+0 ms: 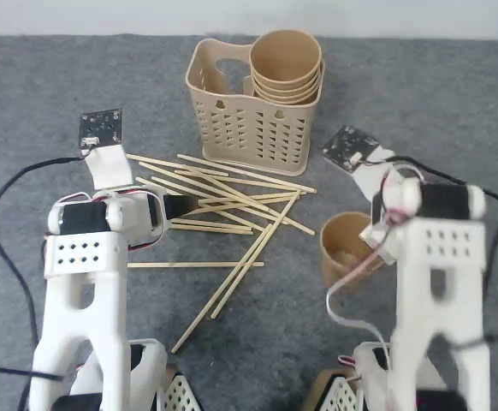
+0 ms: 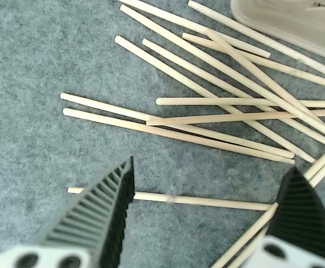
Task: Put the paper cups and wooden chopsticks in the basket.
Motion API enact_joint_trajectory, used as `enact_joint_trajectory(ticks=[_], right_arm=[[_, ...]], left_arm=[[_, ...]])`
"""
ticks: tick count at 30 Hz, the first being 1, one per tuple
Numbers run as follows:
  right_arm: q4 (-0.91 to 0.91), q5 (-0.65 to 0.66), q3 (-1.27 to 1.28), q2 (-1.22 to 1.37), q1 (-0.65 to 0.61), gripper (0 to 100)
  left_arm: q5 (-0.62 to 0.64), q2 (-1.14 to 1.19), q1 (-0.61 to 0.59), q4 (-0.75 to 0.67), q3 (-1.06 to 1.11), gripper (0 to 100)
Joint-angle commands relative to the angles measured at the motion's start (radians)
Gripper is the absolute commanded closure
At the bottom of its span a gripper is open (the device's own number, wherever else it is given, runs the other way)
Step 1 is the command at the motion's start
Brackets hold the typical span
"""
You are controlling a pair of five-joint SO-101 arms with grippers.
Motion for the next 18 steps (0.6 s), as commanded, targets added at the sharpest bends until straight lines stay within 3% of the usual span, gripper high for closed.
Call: enact_joint_trajectory(ticks=[1, 4, 10, 18], right_arm=[[-0.028, -0.051, -0.014, -0.151, 0.007, 87.4], [-0.101, -0.138, 0.018, -0.197, 0.041, 80.3], [-0.246, -0.288, 0.161, -0.163, 0.085, 80.0], [-0.398, -0.385, 0.356, -0.05, -0.002, 80.0]], left_arm=[[-0.008, -0.038, 0.002, -0.018, -0.007, 62], [-0.008, -0.038, 0.002, -0.018, -0.007, 62], [-0.008, -0.038, 0.002, -0.018, -0.007, 62], [-0.008, -0.038, 0.002, -0.018, -0.007, 62]])
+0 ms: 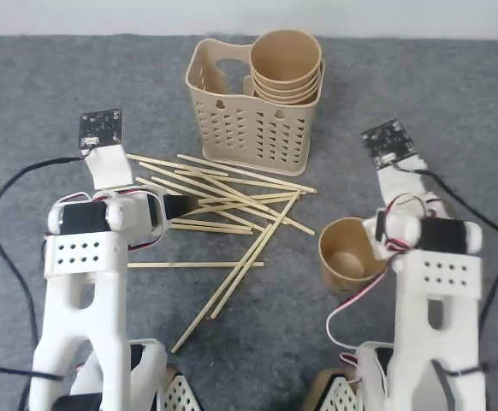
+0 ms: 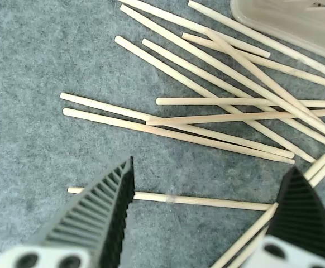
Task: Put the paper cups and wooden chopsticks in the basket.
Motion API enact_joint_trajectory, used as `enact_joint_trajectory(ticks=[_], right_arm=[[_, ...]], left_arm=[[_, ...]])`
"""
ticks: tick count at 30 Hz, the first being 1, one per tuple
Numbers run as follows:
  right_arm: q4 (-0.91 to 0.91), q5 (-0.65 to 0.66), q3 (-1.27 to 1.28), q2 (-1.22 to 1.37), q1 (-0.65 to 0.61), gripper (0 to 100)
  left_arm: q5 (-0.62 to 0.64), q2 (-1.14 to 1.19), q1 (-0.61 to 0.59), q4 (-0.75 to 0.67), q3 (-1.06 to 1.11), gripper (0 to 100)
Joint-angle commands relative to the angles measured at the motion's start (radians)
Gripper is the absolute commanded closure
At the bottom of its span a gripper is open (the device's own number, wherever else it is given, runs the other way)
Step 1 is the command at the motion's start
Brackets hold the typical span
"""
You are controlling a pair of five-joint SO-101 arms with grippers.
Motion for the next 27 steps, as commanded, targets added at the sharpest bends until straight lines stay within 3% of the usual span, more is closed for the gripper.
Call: enact_joint_trajectory(ticks=[1, 6, 11, 15, 23, 27], right_arm=[[-0.067, -0.035, 0.037, 0.044, -0.048, 80.1], [-0.119, -0.032, 0.069, 0.11, -0.053, 81.2], [-0.117, -0.029, 0.061, 0.125, -0.05, 99.8], [-0.048, -0.029, -0.023, 0.125, -0.05, 99.1], [0.265, -0.037, -0.512, 0.062, -0.05, 99.1], [0.314, -0.092, -0.809, 0.061, -0.056, 99.1]], left_arm=[[-0.008, -0.038, 0.002, -0.018, -0.007, 62], [-0.008, -0.038, 0.002, -0.018, -0.007, 62], [-0.008, -0.038, 0.002, -0.02, -0.007, 62], [-0.008, -0.038, 0.002, -0.02, -0.007, 62], [-0.008, -0.038, 0.002, -0.02, -0.008, 62], [-0.008, -0.038, 0.002, -0.02, -0.008, 62]])
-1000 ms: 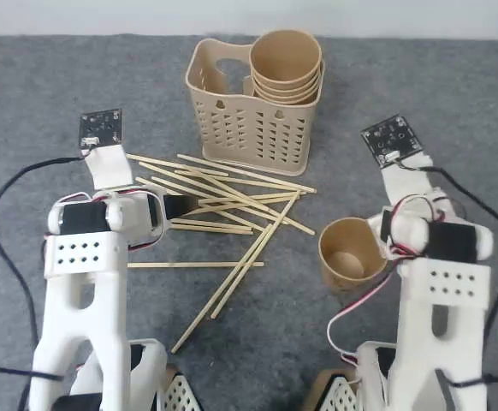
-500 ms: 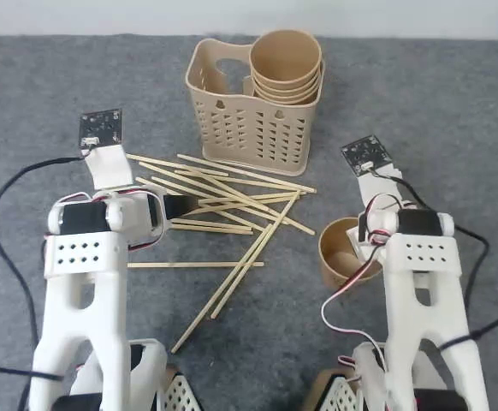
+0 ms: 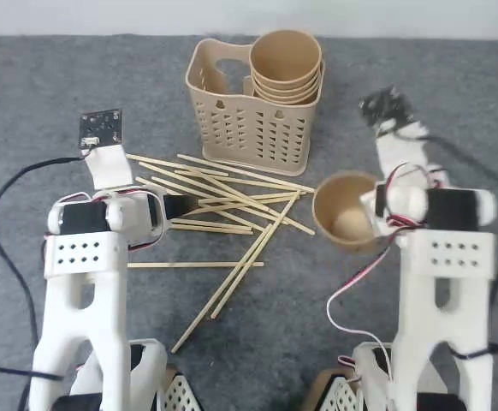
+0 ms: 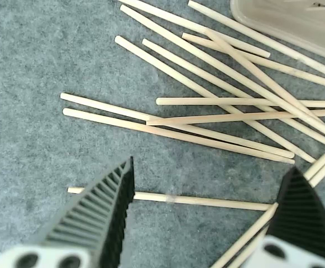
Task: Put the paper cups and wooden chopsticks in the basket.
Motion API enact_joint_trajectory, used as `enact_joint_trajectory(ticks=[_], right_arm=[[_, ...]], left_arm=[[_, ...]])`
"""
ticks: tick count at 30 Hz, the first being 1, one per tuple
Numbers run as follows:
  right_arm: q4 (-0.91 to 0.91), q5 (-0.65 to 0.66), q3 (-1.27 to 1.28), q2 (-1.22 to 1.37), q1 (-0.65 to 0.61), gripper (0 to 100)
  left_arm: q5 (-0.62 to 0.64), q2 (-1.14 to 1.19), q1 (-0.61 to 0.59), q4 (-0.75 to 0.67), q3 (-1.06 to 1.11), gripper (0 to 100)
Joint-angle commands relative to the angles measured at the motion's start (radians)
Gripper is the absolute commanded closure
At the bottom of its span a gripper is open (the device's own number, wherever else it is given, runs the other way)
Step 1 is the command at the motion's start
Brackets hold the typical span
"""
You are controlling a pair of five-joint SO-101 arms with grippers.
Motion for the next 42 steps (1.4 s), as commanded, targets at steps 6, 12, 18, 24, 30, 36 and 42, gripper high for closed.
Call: enact_joint_trajectory(ticks=[6, 12, 18, 24, 30, 36, 42], right_arm=[[-0.016, -0.157, -0.681, 0.12, -0.094, 99.1], [-0.07, -0.278, -1.105, 0.44, -0.196, 99.1], [-0.153, -0.279, -1.386, 0.722, -0.251, 99.1], [-0.174, -0.276, -1.47, 0.926, -0.248, 99.1], [-0.116, -0.276, -1.476, 0.963, -0.228, 99.1], [-0.053, -0.275, -1.47, 0.964, -0.225, 99.1], [-0.015, -0.275, -1.468, 0.964, -0.225, 97.6]], left_arm=[[-0.008, -0.038, 0.002, -0.02, -0.007, 62], [-0.008, -0.038, 0.002, -0.02, -0.005, 62], [-0.009, -0.038, 0.002, -0.02, -0.004, 62], [-0.009, -0.038, 0.002, -0.02, -0.004, 62], [-0.011, -0.038, 0.002, -0.02, -0.004, 62], [-0.011, -0.038, 0.002, -0.02, -0.004, 62], [-0.011, -0.038, 0.002, -0.02, -0.004, 62]])
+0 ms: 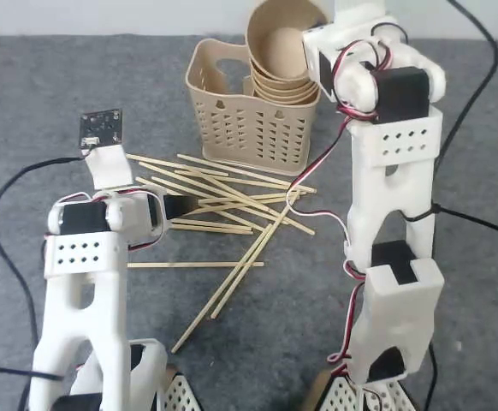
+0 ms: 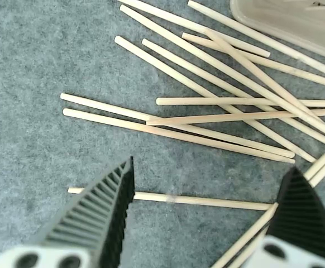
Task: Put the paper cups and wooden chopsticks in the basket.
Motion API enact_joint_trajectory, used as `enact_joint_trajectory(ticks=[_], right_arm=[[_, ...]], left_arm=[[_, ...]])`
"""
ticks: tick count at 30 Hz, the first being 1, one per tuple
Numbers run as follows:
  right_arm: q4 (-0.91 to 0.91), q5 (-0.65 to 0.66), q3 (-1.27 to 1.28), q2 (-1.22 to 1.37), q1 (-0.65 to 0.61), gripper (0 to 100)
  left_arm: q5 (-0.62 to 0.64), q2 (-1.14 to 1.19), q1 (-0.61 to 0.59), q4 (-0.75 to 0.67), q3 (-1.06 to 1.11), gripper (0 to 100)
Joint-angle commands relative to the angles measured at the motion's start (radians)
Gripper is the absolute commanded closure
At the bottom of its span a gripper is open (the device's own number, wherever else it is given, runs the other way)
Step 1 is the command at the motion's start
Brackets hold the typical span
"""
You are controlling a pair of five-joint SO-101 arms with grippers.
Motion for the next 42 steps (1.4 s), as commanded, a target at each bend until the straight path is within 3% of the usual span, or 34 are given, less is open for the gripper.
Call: enact_joint_trajectory(ticks=[1, 7, 14, 20, 28, 37, 42], right_arm=[[0.016, -0.005, -0.043, -0.021, 0.01, 95.2], [-0.024, -0.006, -0.049, -0.022, 0.008, 76.9], [-0.036, -0.014, -0.143, -0.094, 0.036, 81.9], [0.088, -0.017, -0.207, -0.147, -0.008, 99.8], [0.033, -0.017, -0.192, 0.12, -0.025, 99.1], [0.2, -0.061, -0.446, 0.32, -0.03, 99.0], [0.225, -0.066, -0.439, 0.372, -0.025, 99.0]], left_arm=[[-0.008, -0.038, 0.002, -0.02, -0.004, 62], [-0.008, -0.038, 0.002, -0.02, -0.004, 62], [-0.008, -0.038, 0.002, -0.02, -0.004, 62], [-0.008, -0.038, 0.002, -0.02, -0.004, 62], [-0.008, -0.038, 0.002, -0.021, -0.002, 62], [-0.008, -0.038, 0.002, -0.064, 0.018, 62], [-0.029, -0.038, 0.002, -0.063, 0.018, 62]])
